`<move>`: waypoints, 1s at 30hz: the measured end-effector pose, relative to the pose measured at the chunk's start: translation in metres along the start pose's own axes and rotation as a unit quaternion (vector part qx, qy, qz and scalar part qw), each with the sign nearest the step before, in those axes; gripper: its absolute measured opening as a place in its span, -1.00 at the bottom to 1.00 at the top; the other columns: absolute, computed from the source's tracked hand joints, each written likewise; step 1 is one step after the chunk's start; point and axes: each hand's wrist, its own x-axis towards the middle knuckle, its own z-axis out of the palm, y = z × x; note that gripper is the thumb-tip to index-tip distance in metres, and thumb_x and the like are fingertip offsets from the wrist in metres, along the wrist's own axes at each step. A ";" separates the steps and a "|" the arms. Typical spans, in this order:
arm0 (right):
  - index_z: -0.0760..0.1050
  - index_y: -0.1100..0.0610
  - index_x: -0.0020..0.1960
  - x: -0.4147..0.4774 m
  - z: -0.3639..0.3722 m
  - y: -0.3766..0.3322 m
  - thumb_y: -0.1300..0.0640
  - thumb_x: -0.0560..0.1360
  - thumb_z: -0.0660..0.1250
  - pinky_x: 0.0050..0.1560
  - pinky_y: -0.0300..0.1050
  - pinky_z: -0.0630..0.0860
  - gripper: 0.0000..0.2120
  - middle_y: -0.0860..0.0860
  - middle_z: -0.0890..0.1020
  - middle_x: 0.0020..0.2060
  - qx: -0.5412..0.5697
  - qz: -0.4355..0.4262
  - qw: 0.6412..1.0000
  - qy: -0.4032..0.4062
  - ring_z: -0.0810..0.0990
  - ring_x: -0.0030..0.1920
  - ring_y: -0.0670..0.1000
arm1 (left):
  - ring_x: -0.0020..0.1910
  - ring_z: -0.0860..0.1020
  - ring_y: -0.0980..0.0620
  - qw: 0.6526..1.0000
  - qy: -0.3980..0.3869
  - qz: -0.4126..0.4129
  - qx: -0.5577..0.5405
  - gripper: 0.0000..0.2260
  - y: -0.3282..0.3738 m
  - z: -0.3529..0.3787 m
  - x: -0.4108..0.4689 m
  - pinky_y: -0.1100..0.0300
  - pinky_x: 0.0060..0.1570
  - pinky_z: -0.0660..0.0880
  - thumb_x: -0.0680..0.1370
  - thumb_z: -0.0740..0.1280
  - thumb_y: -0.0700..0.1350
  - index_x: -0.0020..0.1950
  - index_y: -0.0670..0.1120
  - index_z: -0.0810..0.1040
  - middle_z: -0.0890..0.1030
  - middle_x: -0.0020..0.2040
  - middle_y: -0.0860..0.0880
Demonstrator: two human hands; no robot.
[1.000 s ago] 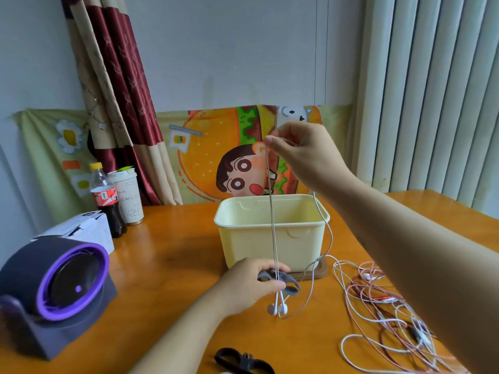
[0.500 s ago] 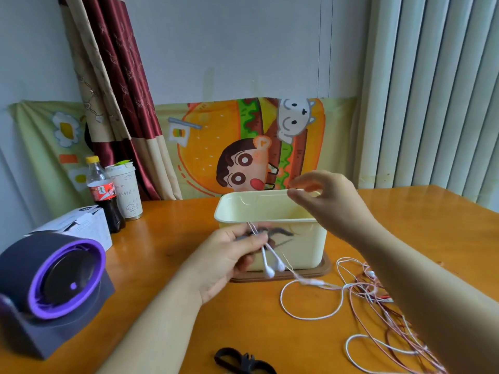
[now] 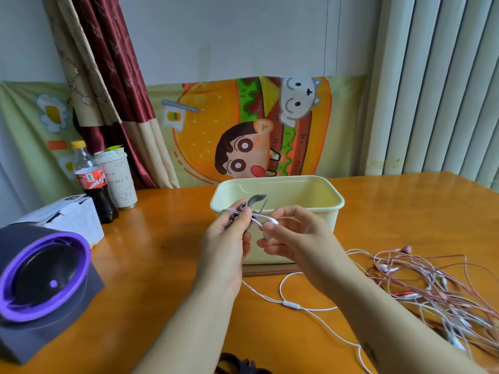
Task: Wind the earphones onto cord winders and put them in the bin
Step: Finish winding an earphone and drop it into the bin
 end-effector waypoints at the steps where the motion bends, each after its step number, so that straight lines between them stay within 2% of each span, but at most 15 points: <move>1: 0.51 0.22 -0.02 0.002 0.001 0.000 0.24 0.45 0.41 -0.16 -0.14 0.63 -0.85 0.11 0.68 -0.24 0.016 0.004 1.000 0.002 0.68 -0.22 0.11 | -0.24 0.43 0.10 1.000 0.007 0.002 -0.003 -0.88 -0.001 0.001 0.002 0.25 -0.28 0.42 0.58 0.35 -0.05 0.05 0.06 0.67 0.58 -0.30 0.12; 6: 0.51 0.23 -0.06 0.010 0.005 0.003 0.27 0.42 0.39 -0.18 -0.19 0.63 -0.89 0.11 0.67 -0.29 0.140 0.055 0.989 -0.013 0.68 -0.26 0.05 | -0.03 0.59 0.05 1.000 -0.008 -0.011 -0.026 -0.83 -0.003 0.009 0.003 0.15 -0.05 0.49 0.60 0.26 0.04 0.09 0.10 0.63 0.68 -0.01 0.01; 10: 0.54 0.22 -0.11 0.014 0.002 0.007 0.29 0.43 0.37 -0.12 -0.17 0.64 -0.96 0.13 0.65 -0.29 0.181 0.074 0.981 -0.020 0.67 -0.28 0.05 | 0.01 0.60 0.09 0.997 -0.056 -0.039 -0.036 -0.78 -0.006 0.010 -0.001 0.21 -0.10 0.46 0.63 0.21 0.02 0.19 0.10 0.61 0.68 0.07 0.04; 13: 0.54 0.24 -0.08 0.013 -0.002 0.008 0.29 0.44 0.37 -0.18 -0.19 0.64 -0.94 0.14 0.66 -0.26 0.166 0.071 0.983 -0.016 0.66 -0.28 0.05 | -0.05 0.62 0.13 0.996 -0.073 -0.039 -0.039 -0.79 -0.008 0.010 -0.004 0.23 -0.12 0.46 0.63 0.23 -0.05 0.19 0.09 0.60 0.70 0.00 0.07; 17: 0.54 0.23 -0.06 0.009 -0.006 0.006 0.27 0.45 0.39 -0.25 -0.23 0.59 -0.92 0.11 0.66 -0.27 0.085 0.046 0.995 -0.011 0.66 -0.29 0.01 | -0.21 0.63 0.17 0.994 -0.080 -0.045 -0.058 -0.79 -0.007 0.012 -0.005 0.25 -0.17 0.48 0.62 0.26 -0.12 0.20 0.00 0.60 0.70 -0.08 0.04; 20: 0.54 0.23 -0.05 0.006 -0.007 0.005 0.26 0.46 0.40 -0.25 -0.24 0.56 -0.91 0.10 0.65 -0.27 0.052 0.033 0.998 -0.015 0.66 -0.29 0.00 | -0.20 0.60 0.13 0.993 -0.076 -0.043 -0.073 -0.79 -0.006 0.012 -0.004 0.23 -0.16 0.49 0.61 0.27 -0.14 0.20 -0.08 0.61 0.69 -0.09 -0.02; 24: 0.53 0.25 -0.01 0.003 -0.009 0.004 0.25 0.45 0.40 -0.23 -0.24 0.55 -0.87 0.14 0.67 -0.23 0.051 0.033 0.998 -0.021 0.65 -0.29 -0.01 | -0.26 0.60 0.17 0.995 -0.079 -0.024 -0.059 -0.80 -0.007 0.013 -0.005 0.27 -0.21 0.50 0.61 0.28 -0.13 0.19 -0.08 0.60 0.68 -0.14 0.01; 28: 0.54 0.21 0.00 0.002 -0.008 0.001 0.10 0.36 0.41 -0.22 -0.20 0.57 -0.74 0.10 0.68 -0.25 0.079 0.046 0.995 -0.031 0.65 -0.28 -0.01 | -0.29 0.58 0.19 0.997 -0.071 0.022 -0.030 -0.82 -0.009 0.011 -0.003 0.33 -0.25 0.49 0.61 0.26 -0.10 0.16 -0.03 0.61 0.65 -0.24 0.07; 30: 0.54 0.20 0.00 0.003 -0.008 0.000 0.13 0.42 0.38 -0.20 -0.19 0.59 -0.80 0.12 0.69 -0.22 0.083 0.053 0.995 -0.028 0.67 -0.27 0.01 | -0.33 0.56 0.23 0.997 -0.068 0.041 -0.022 -0.80 -0.010 0.011 -0.002 0.36 -0.27 0.49 0.61 0.27 -0.10 0.19 -0.02 0.60 0.63 -0.28 0.11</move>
